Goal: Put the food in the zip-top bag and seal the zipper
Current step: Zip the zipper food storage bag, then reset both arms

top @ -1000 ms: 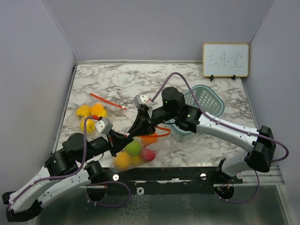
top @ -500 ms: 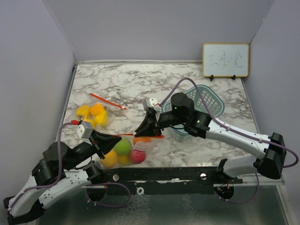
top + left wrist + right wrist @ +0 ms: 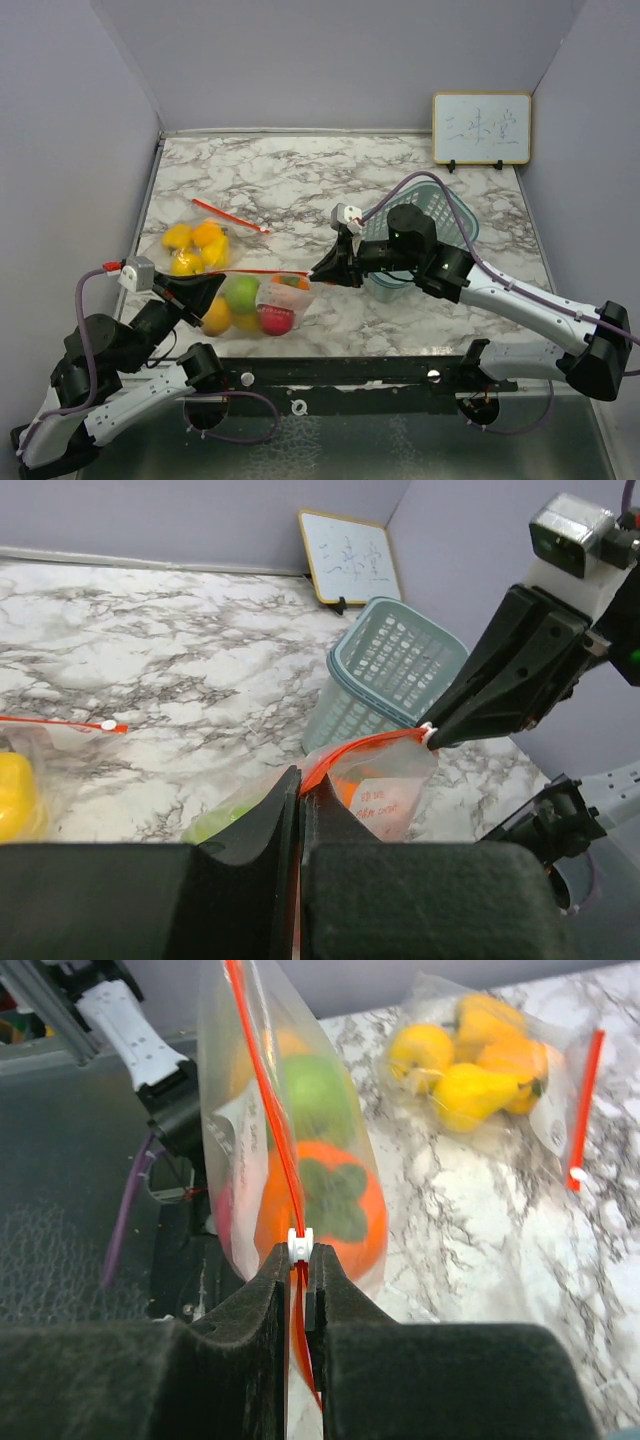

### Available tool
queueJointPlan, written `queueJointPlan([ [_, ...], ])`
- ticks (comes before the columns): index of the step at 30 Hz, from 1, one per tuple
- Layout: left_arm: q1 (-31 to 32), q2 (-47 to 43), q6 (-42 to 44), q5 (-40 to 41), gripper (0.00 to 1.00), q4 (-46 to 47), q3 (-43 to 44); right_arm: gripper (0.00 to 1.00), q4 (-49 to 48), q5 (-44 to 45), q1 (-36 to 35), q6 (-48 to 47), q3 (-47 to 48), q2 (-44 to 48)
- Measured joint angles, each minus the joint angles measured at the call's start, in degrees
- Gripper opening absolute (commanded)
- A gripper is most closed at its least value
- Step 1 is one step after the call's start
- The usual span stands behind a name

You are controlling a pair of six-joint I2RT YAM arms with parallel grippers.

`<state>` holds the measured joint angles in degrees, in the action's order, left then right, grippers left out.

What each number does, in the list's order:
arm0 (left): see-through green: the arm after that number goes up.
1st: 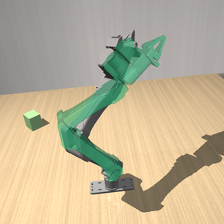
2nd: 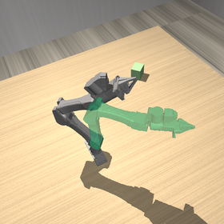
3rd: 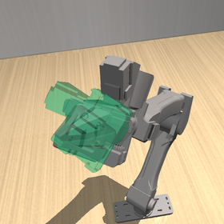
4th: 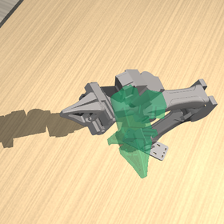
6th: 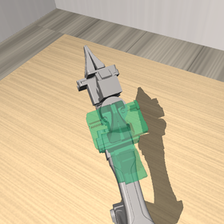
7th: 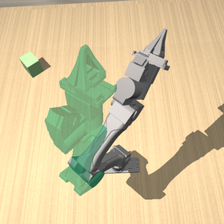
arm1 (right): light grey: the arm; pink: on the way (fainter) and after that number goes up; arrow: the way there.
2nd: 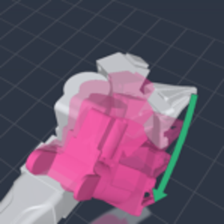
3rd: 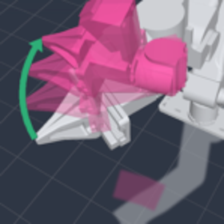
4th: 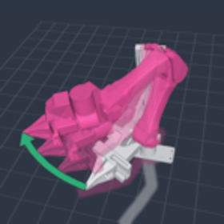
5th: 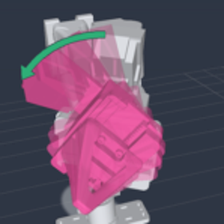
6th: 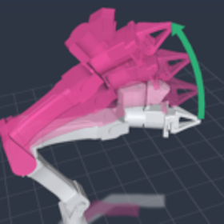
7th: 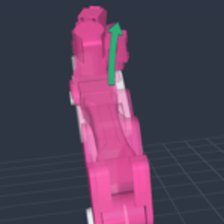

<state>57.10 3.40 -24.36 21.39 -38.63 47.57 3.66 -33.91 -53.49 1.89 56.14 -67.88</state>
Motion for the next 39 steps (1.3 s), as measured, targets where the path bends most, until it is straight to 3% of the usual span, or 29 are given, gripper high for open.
queueJointPlan([
  [15, 0.0, 1.36, -0.76, 6.38, 0.0, 2.38, -1.75, 0.04, 7.15, 18.69, 0.37, 2.71, -0.81, -0.2],
  [17, -0.02, 2.34, -0.79, 6.73, 0.0, 3.32, -2.23, 0.15, 8.31, 21.53, 0.37, 3.08, -0.09, -0.63],
  [19, -0.02, 3.34, -0.85, 7.32, 0.0, 4.52, -3.06, 0.56, 8.94, 23.98, 0.37, 3.56, 0.04, -0.66],
  [22, -0.02, 4.59, -1.49, 9.11, 0.0, 7.19, -4.96, 0.98, 10.49, 28.83, 0.52, 4.7, 0.07, -0.63],
  [25, -0.02, 5.51, -1.97, 11.17, 0.01, 10.78, -7.23, 0.99, 12.26, 34.4, 1.07, 6.29, 0.44, -0.55],
  [26, -0.02, 5.97, -2.14, 12.07, 0.22, 12.35, -8.17, 0.99, 13.03, 36.2, 1.18, 6.95, 0.98, -0.52],
  [27, -0.02, 6.54, -2.38, 13.14, 0.63, 13.73, -9.01, 1.0, 13.31, 37.75, 1.27, 7.52, 1.49, -0.52],
  [28, -0.02, 7.26, -2.56, 14.25, 0.93, 14.64, -9.77, 1.0, 13.7, 38.95, 1.33, 8.13, 2.14, -0.52],
  [30, -0.02, 8.92, -4.0, 16.52, 0.99, 16.39, -10.62, 1.0, 14.36, 41.53, 1.33, 9.84, 3.63, -0.5],
  [39, -0.02, 14.97, -1.64, 17.77, 0.99, 21.9, -6.64, 0.99, 16.81, 49.11, 1.33, 16.24, 4.63, -0.15],
])
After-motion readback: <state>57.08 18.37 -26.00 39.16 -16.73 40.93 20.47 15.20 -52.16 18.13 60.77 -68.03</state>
